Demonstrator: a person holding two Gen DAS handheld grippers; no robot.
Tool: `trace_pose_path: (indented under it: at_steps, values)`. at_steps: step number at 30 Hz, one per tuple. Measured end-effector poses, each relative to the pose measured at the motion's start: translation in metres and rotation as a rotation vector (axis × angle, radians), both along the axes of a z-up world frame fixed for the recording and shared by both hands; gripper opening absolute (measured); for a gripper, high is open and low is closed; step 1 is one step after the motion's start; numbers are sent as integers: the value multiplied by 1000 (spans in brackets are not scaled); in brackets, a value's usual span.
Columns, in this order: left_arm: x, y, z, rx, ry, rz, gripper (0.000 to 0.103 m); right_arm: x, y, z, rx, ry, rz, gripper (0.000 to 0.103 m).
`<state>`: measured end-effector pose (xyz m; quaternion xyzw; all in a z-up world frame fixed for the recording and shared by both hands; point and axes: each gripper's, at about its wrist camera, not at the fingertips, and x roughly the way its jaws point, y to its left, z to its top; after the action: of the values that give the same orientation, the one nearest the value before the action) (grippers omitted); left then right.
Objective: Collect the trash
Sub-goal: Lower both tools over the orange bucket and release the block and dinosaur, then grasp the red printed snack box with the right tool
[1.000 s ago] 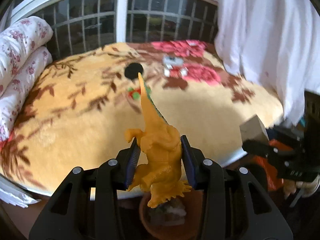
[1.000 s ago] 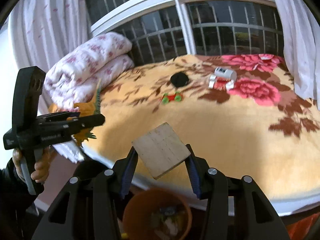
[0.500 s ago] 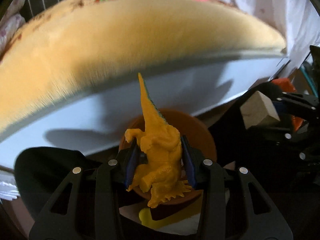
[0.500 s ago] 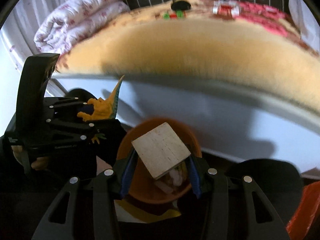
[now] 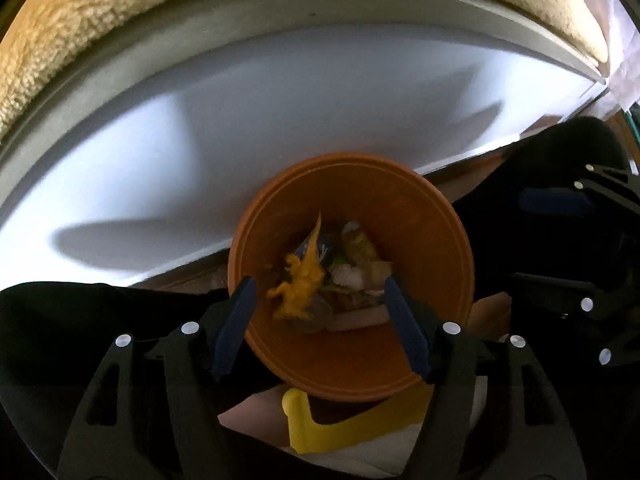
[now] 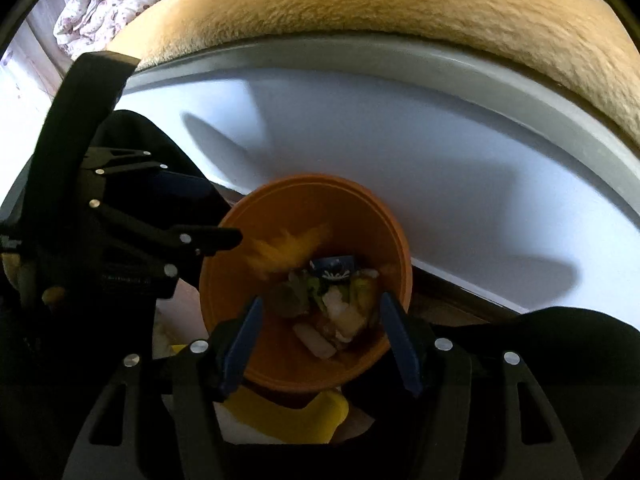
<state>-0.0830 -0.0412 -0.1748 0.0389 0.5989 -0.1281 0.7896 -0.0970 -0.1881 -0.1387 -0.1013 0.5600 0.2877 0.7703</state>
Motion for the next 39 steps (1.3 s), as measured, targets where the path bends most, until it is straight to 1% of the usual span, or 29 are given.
trace_pose_path:
  at_steps: [5, 10, 12, 14, 15, 18, 19, 20, 21, 22, 24, 25, 26, 28, 31, 32, 34, 35, 37, 39]
  values:
    - [0, 11, 5, -9, -5, 20, 71, -3, -14, 5, 4, -6, -36, 60]
    - [2, -2, 13, 8, -28, 10, 71, -12, -13, 19, 13, -30, -40, 60]
    - [-1, -5, 22, 23, -45, -5, 71, -14, -12, 31, 29, -42, -30, 60]
    - [-5, -6, 37, 31, -71, -21, 71, -17, -12, 49, 56, -56, -21, 60]
    - [-9, -6, 49, 32, -96, -31, 71, -16, -14, 62, 73, -70, -16, 60]
    - [-16, -4, 88, 32, -182, -56, 72, -8, -15, 109, 141, -129, -1, 64]
    - [-18, -1, 107, 28, -227, -58, 73, -2, -17, 125, 157, -161, -4, 66]
    - [-18, 2, 122, 18, -257, -52, 77, 4, -19, 137, 168, -183, -7, 69]
    - [-18, 7, 136, 2, -289, -40, 80, 14, -21, 154, 185, -212, -15, 70]
    - [-17, 11, 151, -19, -323, -24, 81, 23, -22, 164, 195, -230, -24, 71]
    - [-13, 21, 179, -61, -395, 20, 83, 55, -23, 191, 200, -289, -55, 72]
    - [-10, 25, 190, -79, -422, 36, 84, 66, -21, 198, 194, -310, -59, 73]
    - [-4, 29, 198, -95, -459, 62, 88, 88, -18, 207, 177, -350, -71, 74]
    - [9, 36, 210, -87, -520, 132, 90, 118, -15, 214, 155, -382, -98, 74]
    - [34, 47, 215, -91, -545, 207, 90, 182, -6, 212, 89, -443, -131, 74]
    - [42, 53, 213, -97, -548, 233, 90, 196, -7, 211, 61, -461, -127, 74]
    - [58, 56, 208, -101, -536, 276, 90, 234, 2, 204, -21, -499, -109, 74]
    - [63, 59, 206, -105, -526, 291, 90, 246, 5, 201, -51, -510, -97, 74]
    - [73, 64, 201, -122, -500, 321, 90, 274, 10, 193, -95, -508, -72, 74]
    - [81, 68, 193, -138, -476, 340, 90, 302, 9, 187, -109, -482, -60, 74]
